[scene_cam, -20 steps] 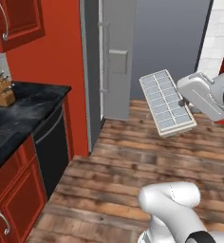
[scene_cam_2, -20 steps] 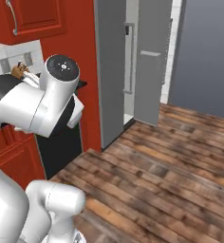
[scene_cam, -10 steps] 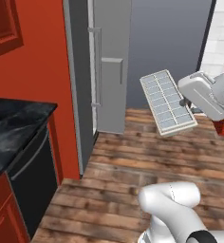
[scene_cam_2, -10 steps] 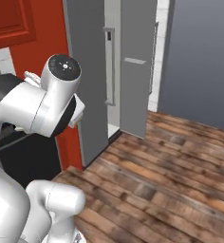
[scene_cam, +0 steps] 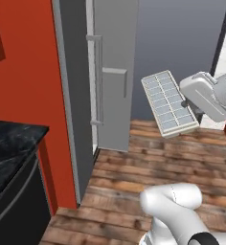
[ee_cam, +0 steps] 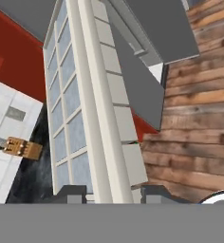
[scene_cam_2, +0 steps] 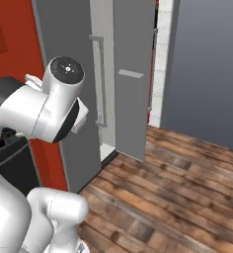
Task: The ice cube tray has been filled with water. Take the tray and place it in the freezer to make ice. Close the freezer door after placing the tray.
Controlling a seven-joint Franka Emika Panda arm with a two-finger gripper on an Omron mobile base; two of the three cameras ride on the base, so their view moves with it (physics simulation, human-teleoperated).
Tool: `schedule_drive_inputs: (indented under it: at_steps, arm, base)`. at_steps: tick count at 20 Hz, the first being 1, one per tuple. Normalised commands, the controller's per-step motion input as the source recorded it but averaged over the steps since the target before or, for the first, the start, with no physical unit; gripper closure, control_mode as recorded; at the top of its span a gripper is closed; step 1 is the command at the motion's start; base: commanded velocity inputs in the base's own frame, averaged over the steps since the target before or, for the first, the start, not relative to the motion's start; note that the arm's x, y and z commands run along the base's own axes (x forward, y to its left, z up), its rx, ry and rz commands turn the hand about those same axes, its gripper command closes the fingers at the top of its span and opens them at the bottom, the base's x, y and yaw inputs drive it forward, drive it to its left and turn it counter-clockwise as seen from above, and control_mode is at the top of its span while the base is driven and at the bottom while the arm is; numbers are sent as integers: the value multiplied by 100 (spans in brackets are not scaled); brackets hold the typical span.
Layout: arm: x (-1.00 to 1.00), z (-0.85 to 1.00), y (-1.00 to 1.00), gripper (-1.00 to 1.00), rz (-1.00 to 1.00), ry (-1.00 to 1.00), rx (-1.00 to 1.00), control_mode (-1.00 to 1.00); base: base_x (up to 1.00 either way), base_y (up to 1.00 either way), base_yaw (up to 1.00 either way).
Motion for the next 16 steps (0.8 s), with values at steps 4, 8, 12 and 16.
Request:
schedule_drive_inputs:
  at_steps: [4,8,12,16]
  arm:
    - [0,0,0,100,0,0,0,100]
    - [0,0,0,100,0,0,0,100]
    - [0,0,0,100,0,0,0,100]
    - [0,0,0,100,0,0,0,100]
  base:
    - [100,0,8]
    - [100,0,13]
    - [100,0,20]
    - [85,0,21]
